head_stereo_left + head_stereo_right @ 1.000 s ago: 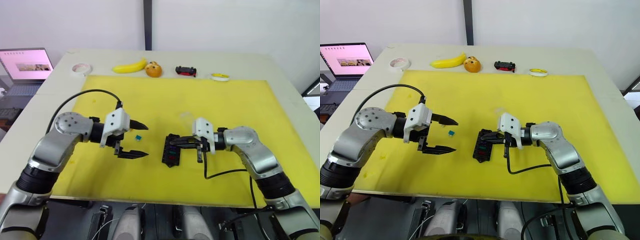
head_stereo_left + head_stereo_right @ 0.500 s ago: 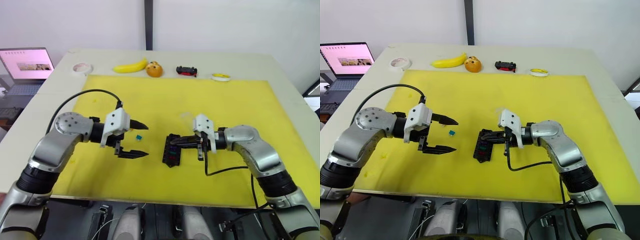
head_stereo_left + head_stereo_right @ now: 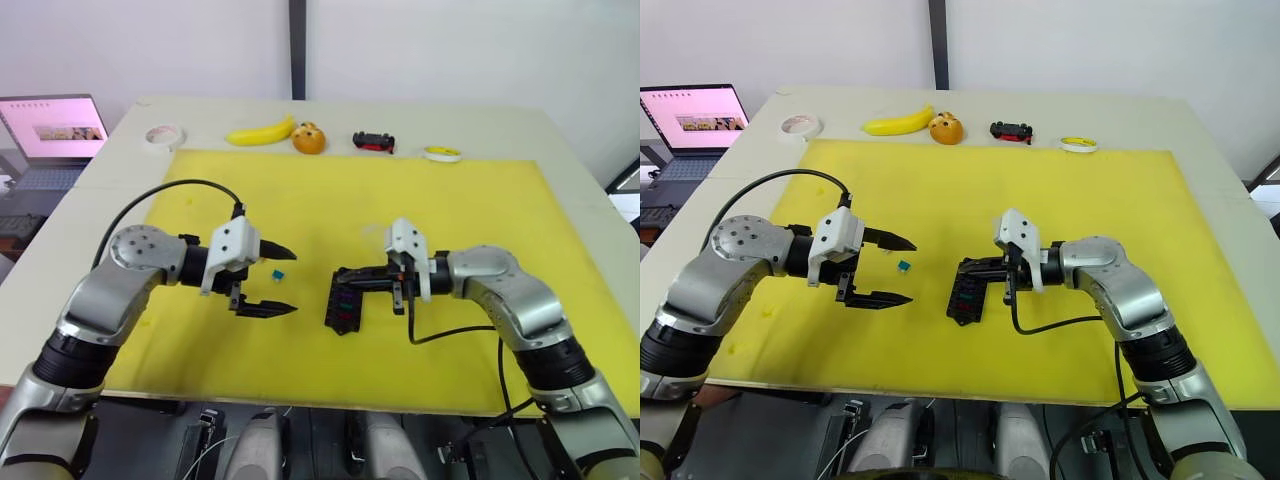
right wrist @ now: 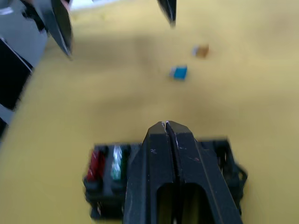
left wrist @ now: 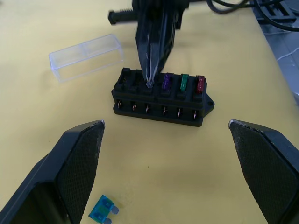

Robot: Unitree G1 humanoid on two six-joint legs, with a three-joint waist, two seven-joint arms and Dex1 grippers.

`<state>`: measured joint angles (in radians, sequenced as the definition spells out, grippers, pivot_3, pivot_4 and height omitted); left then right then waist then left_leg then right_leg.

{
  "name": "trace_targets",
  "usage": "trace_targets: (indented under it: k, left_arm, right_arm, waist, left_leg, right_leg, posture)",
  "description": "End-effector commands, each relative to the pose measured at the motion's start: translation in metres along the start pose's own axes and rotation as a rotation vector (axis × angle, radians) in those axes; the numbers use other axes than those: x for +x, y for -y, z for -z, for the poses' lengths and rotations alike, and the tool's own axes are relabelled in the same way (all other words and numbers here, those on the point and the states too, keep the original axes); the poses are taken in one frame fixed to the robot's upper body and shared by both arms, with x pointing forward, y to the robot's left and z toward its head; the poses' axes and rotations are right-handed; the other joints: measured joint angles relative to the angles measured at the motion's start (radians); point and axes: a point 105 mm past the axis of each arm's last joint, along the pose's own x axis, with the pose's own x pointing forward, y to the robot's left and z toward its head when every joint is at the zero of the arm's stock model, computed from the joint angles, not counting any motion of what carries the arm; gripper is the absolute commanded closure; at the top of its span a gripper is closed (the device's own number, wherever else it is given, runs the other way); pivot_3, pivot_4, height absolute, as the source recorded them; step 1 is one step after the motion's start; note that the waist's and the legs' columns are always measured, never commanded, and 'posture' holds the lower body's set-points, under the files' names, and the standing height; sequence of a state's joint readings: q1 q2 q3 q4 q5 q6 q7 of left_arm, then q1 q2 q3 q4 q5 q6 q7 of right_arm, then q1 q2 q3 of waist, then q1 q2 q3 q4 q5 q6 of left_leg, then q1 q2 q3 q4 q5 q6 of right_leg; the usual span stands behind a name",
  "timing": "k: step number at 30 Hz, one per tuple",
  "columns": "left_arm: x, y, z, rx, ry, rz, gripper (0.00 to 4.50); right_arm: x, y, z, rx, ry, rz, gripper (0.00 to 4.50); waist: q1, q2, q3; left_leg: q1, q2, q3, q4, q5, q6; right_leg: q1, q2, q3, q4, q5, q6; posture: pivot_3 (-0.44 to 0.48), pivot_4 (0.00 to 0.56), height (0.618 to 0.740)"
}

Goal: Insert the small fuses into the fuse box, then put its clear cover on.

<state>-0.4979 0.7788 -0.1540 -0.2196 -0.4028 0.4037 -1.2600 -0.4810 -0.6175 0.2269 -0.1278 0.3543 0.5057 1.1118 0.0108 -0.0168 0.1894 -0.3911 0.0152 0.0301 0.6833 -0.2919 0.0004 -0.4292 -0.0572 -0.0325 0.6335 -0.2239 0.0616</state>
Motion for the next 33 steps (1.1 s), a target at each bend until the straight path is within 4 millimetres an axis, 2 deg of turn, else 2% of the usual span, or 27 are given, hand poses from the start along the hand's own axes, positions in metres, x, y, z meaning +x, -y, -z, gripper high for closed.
trace_targets:
  k: [1, 3, 4, 11, 13, 15, 17, 19, 22, 27, 29, 30, 33]
  left_arm:
    - [-0.001, 0.000, -0.009, 0.046, 0.013, -0.009, 0.00]
    - [-0.002, 0.000, -0.009, 0.046, 0.012, -0.010, 0.00]
    - [-0.002, 0.000, -0.009, 0.046, 0.012, -0.010, 0.00]
    - [-0.008, 0.000, -0.008, 0.017, 0.010, -0.022, 0.00]
    - [-0.015, -0.002, -0.006, -0.015, -0.001, -0.041, 0.00]
    - [-0.023, -0.003, -0.004, -0.044, -0.012, -0.062, 0.00]
    - [-0.038, -0.006, -0.003, -0.119, -0.011, -0.106, 0.00]
    - [-0.054, -0.008, -0.004, -0.212, 0.002, -0.143, 0.00]
    - [-0.082, -0.009, 0.003, -0.293, -0.034, -0.213, 0.00]
    - [-0.124, -0.005, 0.033, -0.366, -0.146, -0.328, 0.00]
    - [-0.137, -0.004, 0.041, -0.381, -0.167, -0.369, 0.00]
    - [-0.142, -0.004, 0.044, -0.389, -0.173, -0.385, 0.00]
    - [-0.155, -0.005, 0.049, -0.402, -0.184, -0.432, 0.00]
  right_arm:
    - [0.000, -0.002, 0.024, -0.041, -0.099, -0.005, 4.47]
    - [-0.001, -0.002, 0.026, -0.045, -0.100, -0.006, 4.47]
    - [-0.001, -0.001, 0.019, -0.039, -0.071, -0.002, 4.47]
    - [-0.018, 0.005, -0.044, -0.024, 0.145, 0.028, 4.47]
    - [-0.028, 0.007, -0.063, -0.032, 0.186, 0.043, 4.47]
    - [-0.036, 0.008, -0.073, -0.045, 0.189, 0.058, 4.47]
    - [-0.051, 0.010, -0.077, -0.085, 0.157, 0.097, 4.47]
    - [-0.067, 0.013, -0.073, -0.133, 0.091, 0.136, 4.47]
    - [-0.098, 0.018, -0.057, -0.157, -0.053, 0.173, 3.63]
    - [-0.145, 0.030, -0.043, -0.154, -0.176, 0.271, 1.19]
    - [-0.158, 0.030, -0.038, -0.149, -0.217, 0.285, 0.22]
    - [-0.163, 0.030, -0.035, -0.147, -0.237, 0.288, 0.10]
    - [-0.177, 0.030, -0.028, -0.132, -0.275, 0.308, 0.10]
  waist:
    - [0.000, 0.000, 0.000]
    - [0.000, 0.000, 0.000]
    - [0.000, 0.000, 0.000]
    - [0.000, 0.000, 0.000]
    - [-0.004, 0.000, 0.000]
    - [-0.003, 0.000, 0.000]
    - [-0.002, 0.000, 0.000]
    - [0.001, 0.000, 0.001]
    - [0.002, 0.000, 0.001]
    - [-0.006, 0.000, 0.001]
    - [-0.006, 0.000, 0.001]
    - [-0.006, 0.000, 0.001]
    - [-0.005, 0.000, 0.001]
  left_leg:
    - [0.000, 0.000, 0.000, 0.000, 0.000, 0.000]
    - [0.001, 0.000, 0.000, 0.000, 0.000, 0.000]
    - [0.001, 0.000, 0.000, 0.000, 0.000, 0.000]
    - [0.000, 0.000, 0.000, 0.000, 0.000, 0.000]
    - [0.000, 0.000, 0.000, 0.000, 0.000, 0.000]
    - [0.000, 0.001, 0.000, 0.000, 0.000, 0.000]
    - [0.000, 0.001, -0.001, -0.001, 0.000, 0.000]
    - [0.000, 0.001, -0.001, -0.001, 0.000, 0.000]
    - [-0.001, 0.000, -0.001, -0.001, 0.000, 0.000]
    - [0.000, 0.001, 0.002, -0.001, 0.000, 0.001]
    - [0.000, 0.001, 0.002, -0.001, 0.000, 0.001]
    - [0.000, 0.001, 0.002, -0.001, 0.000, 0.001]
    - [0.000, 0.001, 0.003, -0.001, -0.001, 0.001]
  right_leg:
    - [0.000, 0.000, 0.000, 0.000, 0.000, 0.000]
    - [0.000, 0.000, 0.000, 0.000, 0.000, 0.000]
    - [0.000, 0.000, 0.000, 0.000, 0.000, 0.000]
    - [0.000, 0.000, 0.000, 0.000, 0.000, 0.000]
    - [0.000, 0.000, 0.000, 0.000, 0.000, 0.000]
    - [-0.001, 0.000, 0.000, 0.000, 0.000, 0.000]
    - [-0.001, 0.000, 0.000, 0.000, 0.000, 0.000]
    - [-0.001, 0.000, 0.000, 0.000, 0.000, 0.000]
    - [-0.001, -0.001, -0.001, -0.001, 0.000, 0.000]
    - [-0.001, -0.001, 0.000, -0.002, 0.000, 0.000]
    - [-0.001, -0.001, 0.000, -0.002, -0.001, 0.000]
    - [-0.002, -0.001, 0.000, -0.002, -0.001, -0.002]
    - [-0.002, -0.001, 0.000, -0.002, -0.001, -0.002]
  posture:
    - [0.000, 0.150, 0.737]
    - [0.000, 0.150, 0.737]
    - [0.000, 0.150, 0.737]
    - [0.000, 0.150, 0.737]
    - [0.000, 0.150, 0.737]
    - [0.000, 0.150, 0.737]
    - [0.000, 0.150, 0.737]
    - [0.000, 0.150, 0.737]
    - [0.000, 0.150, 0.737]
    - [0.000, 0.150, 0.737]
    - [0.000, 0.150, 0.737]
    - [0.000, 0.150, 0.737]
    - [0.000, 0.150, 0.737]
